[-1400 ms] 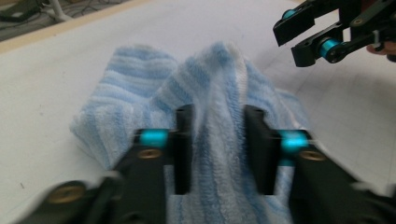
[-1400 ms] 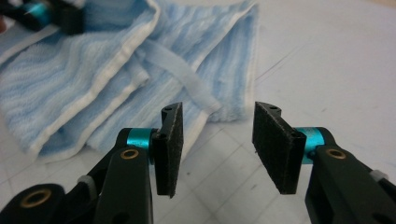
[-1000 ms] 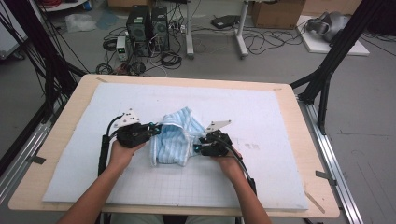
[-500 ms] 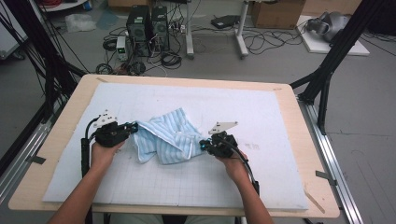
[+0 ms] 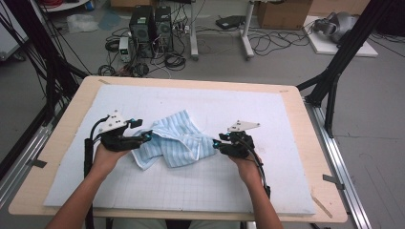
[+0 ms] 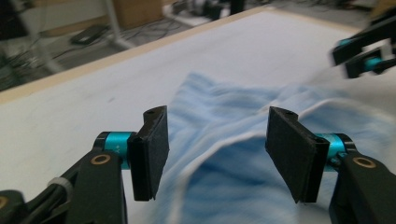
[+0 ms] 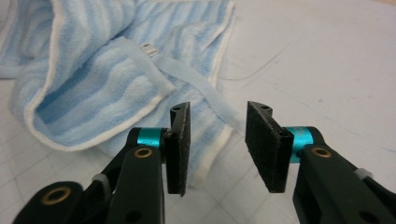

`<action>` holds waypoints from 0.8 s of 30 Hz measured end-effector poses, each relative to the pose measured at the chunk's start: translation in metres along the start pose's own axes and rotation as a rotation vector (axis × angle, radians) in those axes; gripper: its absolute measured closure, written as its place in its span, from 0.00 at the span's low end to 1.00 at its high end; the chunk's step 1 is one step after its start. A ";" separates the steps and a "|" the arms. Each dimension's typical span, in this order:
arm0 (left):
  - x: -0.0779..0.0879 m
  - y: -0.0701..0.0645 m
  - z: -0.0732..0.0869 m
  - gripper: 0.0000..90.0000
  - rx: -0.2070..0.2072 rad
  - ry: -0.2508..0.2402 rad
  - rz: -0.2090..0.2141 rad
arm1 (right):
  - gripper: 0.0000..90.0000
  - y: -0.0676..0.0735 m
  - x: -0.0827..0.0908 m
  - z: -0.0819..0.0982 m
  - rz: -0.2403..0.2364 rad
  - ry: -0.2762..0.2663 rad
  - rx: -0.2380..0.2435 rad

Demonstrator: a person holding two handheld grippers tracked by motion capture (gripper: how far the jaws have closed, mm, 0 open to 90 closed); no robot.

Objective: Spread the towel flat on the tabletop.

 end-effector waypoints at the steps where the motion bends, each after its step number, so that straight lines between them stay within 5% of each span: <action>1: -0.005 -0.007 -0.003 0.42 -0.021 0.004 0.034 | 0.65 -0.001 0.001 0.001 0.001 -0.002 -0.004; 5: -0.031 -0.029 -0.009 0.39 -0.074 0.052 0.116 | 0.61 -0.008 0.004 0.008 0.017 -0.002 -0.031; 13: -0.073 -0.043 0.002 0.35 -0.125 0.208 0.114 | 0.56 -0.014 0.007 0.009 0.019 -0.019 -0.064; 16: -0.075 -0.040 0.005 0.55 -0.130 0.233 0.118 | 0.56 -0.013 0.005 0.009 0.019 -0.011 -0.066; 19: -0.070 -0.034 0.003 0.96 -0.123 0.206 0.112 | 0.56 -0.013 0.003 0.009 0.015 -0.005 -0.060; 24: -0.051 -0.009 -0.008 0.98 0.003 0.058 0.076 | 0.56 -0.013 0.001 0.009 0.009 0.000 -0.064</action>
Point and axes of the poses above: each handheld gripper's, and its own axes: x roughly backward along the jaws, z roughly out of its underside, y roughly to its left, the point moved 5 cm from there along -x, roughly forward along the jaws, and after that the axes turned 14 degrees about y, right-handed, at the moved point
